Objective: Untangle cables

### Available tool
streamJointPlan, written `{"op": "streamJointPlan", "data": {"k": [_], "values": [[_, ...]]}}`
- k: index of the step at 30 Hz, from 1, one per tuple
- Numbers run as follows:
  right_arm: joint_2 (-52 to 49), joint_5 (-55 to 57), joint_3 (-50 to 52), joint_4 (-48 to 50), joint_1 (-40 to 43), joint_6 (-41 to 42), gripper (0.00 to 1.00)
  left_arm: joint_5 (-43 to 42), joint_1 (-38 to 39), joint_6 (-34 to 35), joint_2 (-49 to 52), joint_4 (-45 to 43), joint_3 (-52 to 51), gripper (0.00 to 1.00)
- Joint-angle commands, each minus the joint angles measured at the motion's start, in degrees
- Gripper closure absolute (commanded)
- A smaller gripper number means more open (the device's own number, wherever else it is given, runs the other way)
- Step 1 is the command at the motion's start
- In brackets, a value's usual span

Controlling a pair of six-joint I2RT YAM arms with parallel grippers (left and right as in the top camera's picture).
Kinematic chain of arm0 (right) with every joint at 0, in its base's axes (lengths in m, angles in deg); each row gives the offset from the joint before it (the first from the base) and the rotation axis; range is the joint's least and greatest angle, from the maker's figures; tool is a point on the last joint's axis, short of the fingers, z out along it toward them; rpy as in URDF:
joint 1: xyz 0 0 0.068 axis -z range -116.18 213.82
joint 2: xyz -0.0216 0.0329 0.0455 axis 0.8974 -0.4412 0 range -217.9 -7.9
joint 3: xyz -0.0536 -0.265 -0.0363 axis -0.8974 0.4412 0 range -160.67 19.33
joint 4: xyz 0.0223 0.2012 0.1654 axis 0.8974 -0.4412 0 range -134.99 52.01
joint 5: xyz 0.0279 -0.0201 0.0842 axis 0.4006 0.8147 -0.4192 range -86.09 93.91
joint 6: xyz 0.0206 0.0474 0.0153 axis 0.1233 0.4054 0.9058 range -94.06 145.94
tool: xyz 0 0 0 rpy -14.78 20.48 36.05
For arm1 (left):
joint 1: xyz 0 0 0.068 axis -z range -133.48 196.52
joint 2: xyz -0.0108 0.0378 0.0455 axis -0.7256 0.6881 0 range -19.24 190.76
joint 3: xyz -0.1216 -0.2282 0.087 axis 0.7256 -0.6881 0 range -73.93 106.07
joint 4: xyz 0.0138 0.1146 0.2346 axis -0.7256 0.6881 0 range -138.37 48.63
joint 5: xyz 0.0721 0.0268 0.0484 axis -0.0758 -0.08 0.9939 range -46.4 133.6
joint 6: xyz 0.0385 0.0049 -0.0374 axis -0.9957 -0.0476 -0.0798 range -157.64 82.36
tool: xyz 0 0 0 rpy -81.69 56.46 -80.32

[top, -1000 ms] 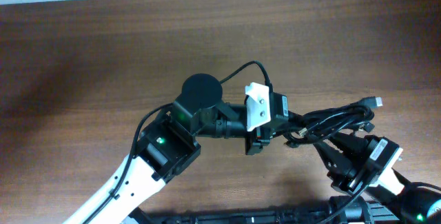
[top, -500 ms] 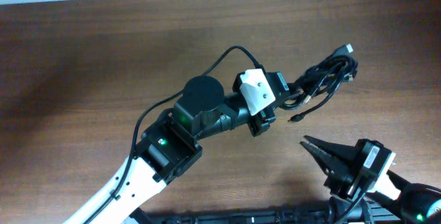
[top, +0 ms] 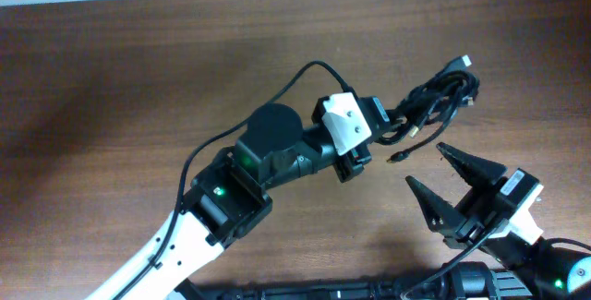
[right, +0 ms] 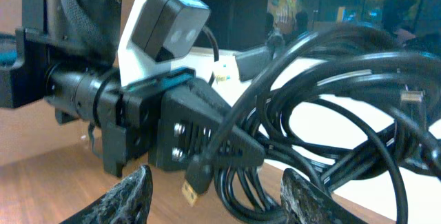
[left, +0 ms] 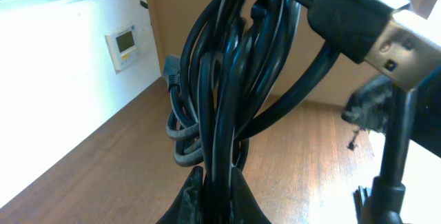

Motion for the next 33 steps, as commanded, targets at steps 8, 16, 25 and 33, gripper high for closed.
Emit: {"op": "streamJointPlan", "data": {"k": [8,16,25,33], "values": [[0.09,0.70,-0.59,1.46,-0.31,4.44,0.56,9.33,5.27,-3.21,0.44,-0.61,0.79,1.00],[0.09,9.55,-0.59,1.46,-0.31,4.44,0.72,8.35,7.17,-3.89,0.42,0.48,0.79,1.00],[0.00,10.56,-0.59,1.46,-0.31,4.44,0.67,7.85,10.36,-8.66,0.42,0.50,0.79,1.00],[-0.02,10.14,-0.59,1.42,-0.31,4.44,0.96,10.91,11.23,-10.36,0.42,1.11,0.79,1.00]]}}
